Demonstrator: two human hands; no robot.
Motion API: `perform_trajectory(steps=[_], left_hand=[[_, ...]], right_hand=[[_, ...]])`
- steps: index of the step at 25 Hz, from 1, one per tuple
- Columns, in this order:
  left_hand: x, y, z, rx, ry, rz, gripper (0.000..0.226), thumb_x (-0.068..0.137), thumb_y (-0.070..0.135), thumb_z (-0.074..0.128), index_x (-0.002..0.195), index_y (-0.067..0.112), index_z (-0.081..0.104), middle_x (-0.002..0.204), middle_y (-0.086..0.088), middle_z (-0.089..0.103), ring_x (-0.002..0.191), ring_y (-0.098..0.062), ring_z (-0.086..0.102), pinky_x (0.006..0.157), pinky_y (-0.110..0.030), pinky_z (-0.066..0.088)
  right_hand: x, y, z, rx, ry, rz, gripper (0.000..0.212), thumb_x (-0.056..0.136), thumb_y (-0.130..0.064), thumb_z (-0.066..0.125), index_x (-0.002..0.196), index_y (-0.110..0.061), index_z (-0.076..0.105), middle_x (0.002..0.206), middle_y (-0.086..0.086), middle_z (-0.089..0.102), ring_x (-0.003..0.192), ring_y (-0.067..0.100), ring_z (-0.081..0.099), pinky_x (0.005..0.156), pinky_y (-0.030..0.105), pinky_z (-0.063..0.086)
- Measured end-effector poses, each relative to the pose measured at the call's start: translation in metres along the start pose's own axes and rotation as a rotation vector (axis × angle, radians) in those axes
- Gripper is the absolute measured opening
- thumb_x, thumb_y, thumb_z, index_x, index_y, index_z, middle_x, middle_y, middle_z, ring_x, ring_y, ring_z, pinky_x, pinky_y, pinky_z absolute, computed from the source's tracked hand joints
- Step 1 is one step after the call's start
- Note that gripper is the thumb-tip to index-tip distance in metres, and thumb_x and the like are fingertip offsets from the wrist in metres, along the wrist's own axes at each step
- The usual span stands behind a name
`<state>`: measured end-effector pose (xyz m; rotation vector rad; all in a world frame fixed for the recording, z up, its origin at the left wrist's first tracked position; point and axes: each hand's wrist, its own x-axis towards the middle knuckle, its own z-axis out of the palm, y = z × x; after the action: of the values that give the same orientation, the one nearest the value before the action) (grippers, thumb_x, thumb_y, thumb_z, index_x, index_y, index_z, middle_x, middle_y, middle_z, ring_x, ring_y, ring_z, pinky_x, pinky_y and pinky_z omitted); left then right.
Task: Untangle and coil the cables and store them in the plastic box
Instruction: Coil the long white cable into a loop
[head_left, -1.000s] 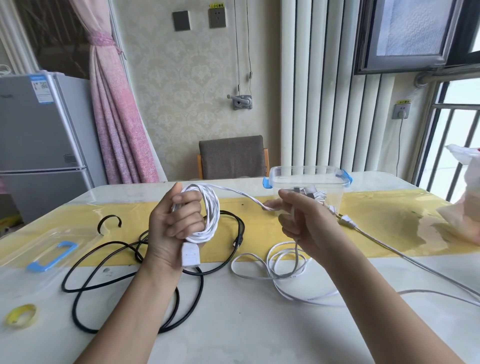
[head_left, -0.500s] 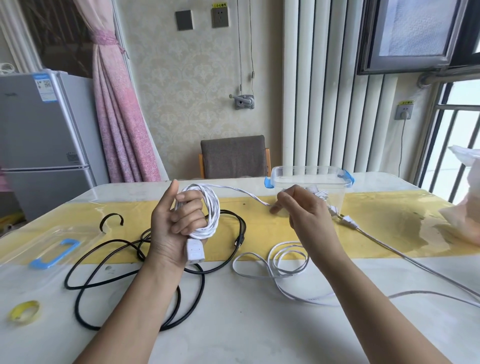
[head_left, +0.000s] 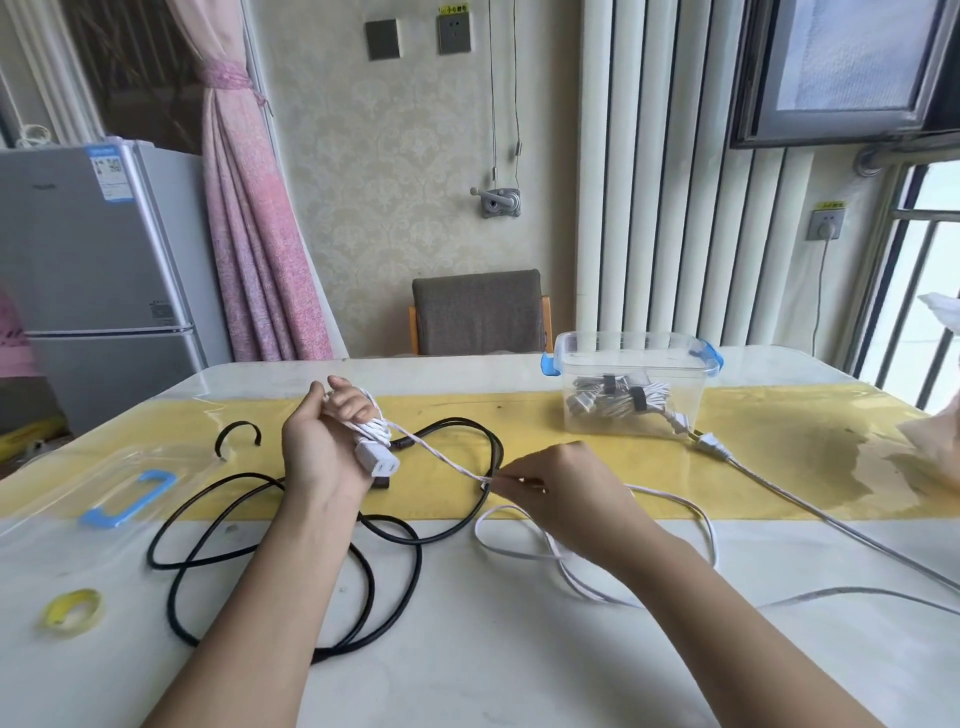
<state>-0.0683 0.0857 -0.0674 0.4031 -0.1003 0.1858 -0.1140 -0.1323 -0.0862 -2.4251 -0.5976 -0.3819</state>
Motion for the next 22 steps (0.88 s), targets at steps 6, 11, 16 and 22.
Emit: perform_trajectory(steps=[6, 11, 16, 22], left_hand=[[-0.005, -0.023, 0.006, 1.021, 0.106, 0.458, 0.027, 0.103, 0.025, 0.033, 0.081, 0.019, 0.049, 0.058, 0.004, 0.047, 0.039, -0.004, 0.039, 0.043, -0.017, 0.033], [0.001, -0.016, 0.007, 0.393, 0.203, 0.164, 0.029, 0.102, 0.025, 0.037, 0.08, 0.012, 0.051, 0.052, 0.005, 0.046, 0.036, -0.005, 0.044, 0.04, -0.012, 0.037], [0.001, 0.017, -0.009, -0.35, 0.005, -0.273, 0.013, 0.074, -0.01, 0.048, 0.073, 0.002, 0.054, 0.046, 0.0, 0.045, 0.034, -0.012, 0.045, 0.036, -0.018, 0.04], [0.0, 0.008, -0.002, -0.403, 0.082, -0.072, 0.019, 0.07, -0.007, 0.036, 0.062, 0.006, 0.046, 0.052, -0.002, 0.046, 0.038, -0.014, 0.045, 0.041, -0.016, 0.04]], right_hand=[[-0.005, -0.012, -0.004, -0.008, -0.041, -0.195, 0.025, 0.091, -0.03, 0.057, 0.077, -0.011, 0.065, 0.061, 0.013, 0.046, 0.064, 0.025, 0.029, 0.052, 0.033, 0.029], [-0.008, -0.014, -0.003, -0.098, -0.133, -0.185, 0.033, 0.091, -0.027, 0.056, 0.065, -0.008, 0.051, 0.061, 0.013, 0.035, 0.066, 0.024, 0.023, 0.051, 0.033, 0.025], [-0.004, -0.008, -0.01, -0.156, -0.093, -0.03, 0.047, 0.089, -0.025, 0.057, 0.046, -0.021, 0.038, 0.052, 0.008, 0.026, 0.061, 0.02, 0.021, 0.048, 0.032, 0.019], [-0.005, -0.009, -0.007, -0.195, -0.178, -0.089, 0.046, 0.089, -0.023, 0.057, 0.049, -0.021, 0.033, 0.049, 0.002, 0.038, 0.063, 0.022, 0.024, 0.048, 0.031, 0.022]])
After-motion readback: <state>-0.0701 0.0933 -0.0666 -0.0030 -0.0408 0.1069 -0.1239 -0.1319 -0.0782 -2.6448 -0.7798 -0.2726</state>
